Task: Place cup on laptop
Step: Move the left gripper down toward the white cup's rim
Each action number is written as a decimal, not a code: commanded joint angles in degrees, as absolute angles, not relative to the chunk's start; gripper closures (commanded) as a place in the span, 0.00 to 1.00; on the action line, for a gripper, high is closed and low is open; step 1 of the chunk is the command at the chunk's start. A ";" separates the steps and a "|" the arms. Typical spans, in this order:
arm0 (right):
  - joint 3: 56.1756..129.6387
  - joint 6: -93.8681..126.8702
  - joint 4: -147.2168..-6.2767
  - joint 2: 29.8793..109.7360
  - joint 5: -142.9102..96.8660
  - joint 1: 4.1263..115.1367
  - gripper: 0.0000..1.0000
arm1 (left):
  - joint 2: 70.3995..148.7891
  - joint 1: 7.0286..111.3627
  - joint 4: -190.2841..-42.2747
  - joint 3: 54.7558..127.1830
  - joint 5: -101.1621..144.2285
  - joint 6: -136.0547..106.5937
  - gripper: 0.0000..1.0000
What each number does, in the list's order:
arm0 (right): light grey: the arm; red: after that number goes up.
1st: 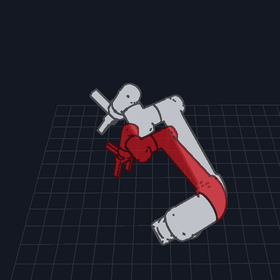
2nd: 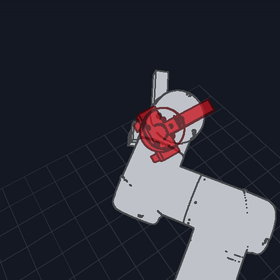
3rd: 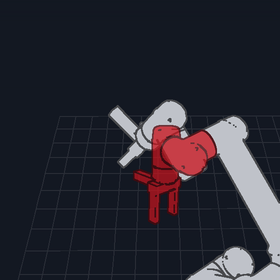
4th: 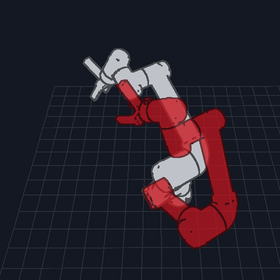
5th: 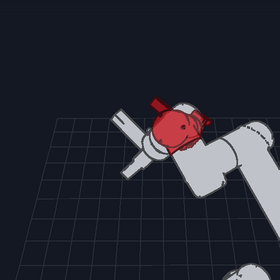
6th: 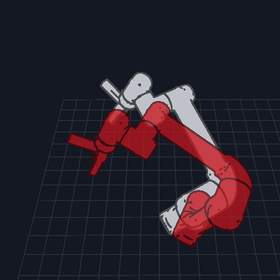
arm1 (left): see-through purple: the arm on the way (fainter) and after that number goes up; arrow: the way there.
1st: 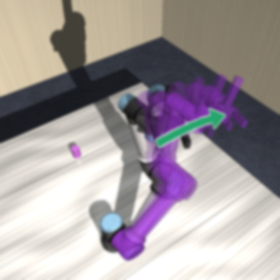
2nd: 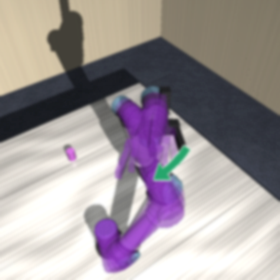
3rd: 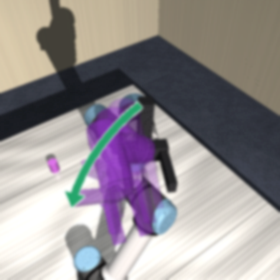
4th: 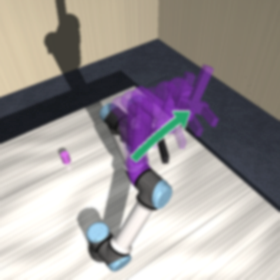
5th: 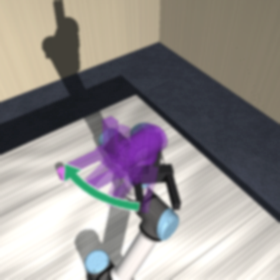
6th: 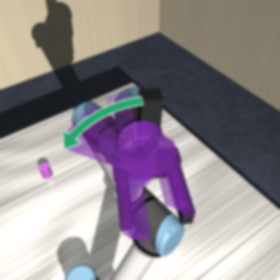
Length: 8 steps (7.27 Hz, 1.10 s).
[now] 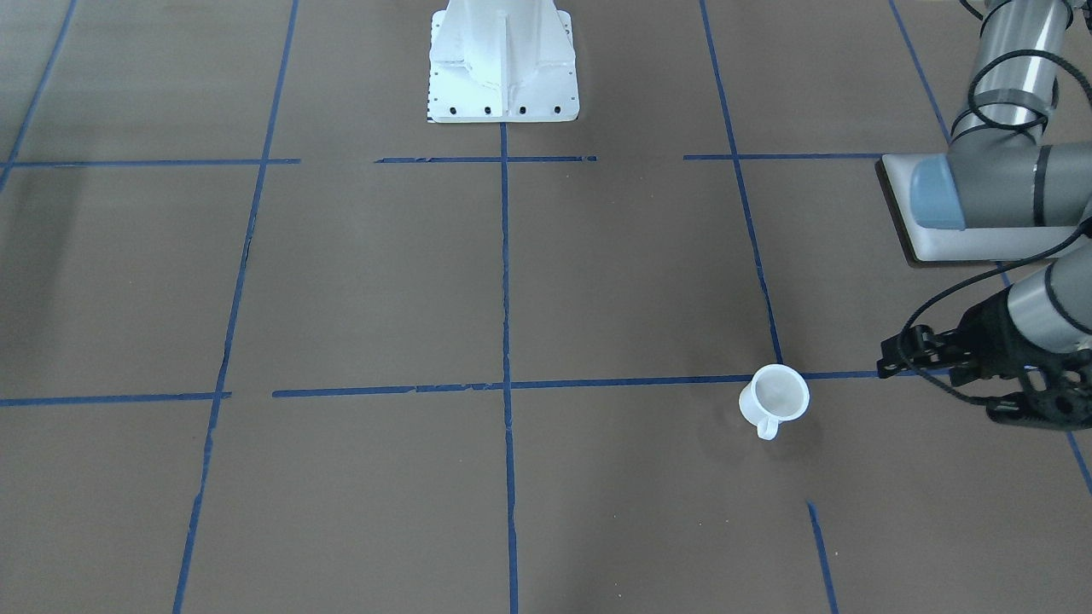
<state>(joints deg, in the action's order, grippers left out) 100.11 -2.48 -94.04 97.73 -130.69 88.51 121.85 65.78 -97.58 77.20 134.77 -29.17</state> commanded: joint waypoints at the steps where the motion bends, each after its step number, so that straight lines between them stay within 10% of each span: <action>1: 100.11 -2.46 -94.04 97.73 -130.69 88.51 0.00 | 129.44 62.15 -105.77 66.93 134.65 -37.59 0.00; 6: 100.11 -2.46 -94.04 97.73 -130.69 88.51 0.00 | 132.19 55.47 -112.85 58.54 129.12 -40.34 0.03; 8: 100.11 -2.55 -94.04 97.73 -130.69 88.51 0.00 | 132.28 54.76 -112.85 57.75 129.11 -39.64 0.33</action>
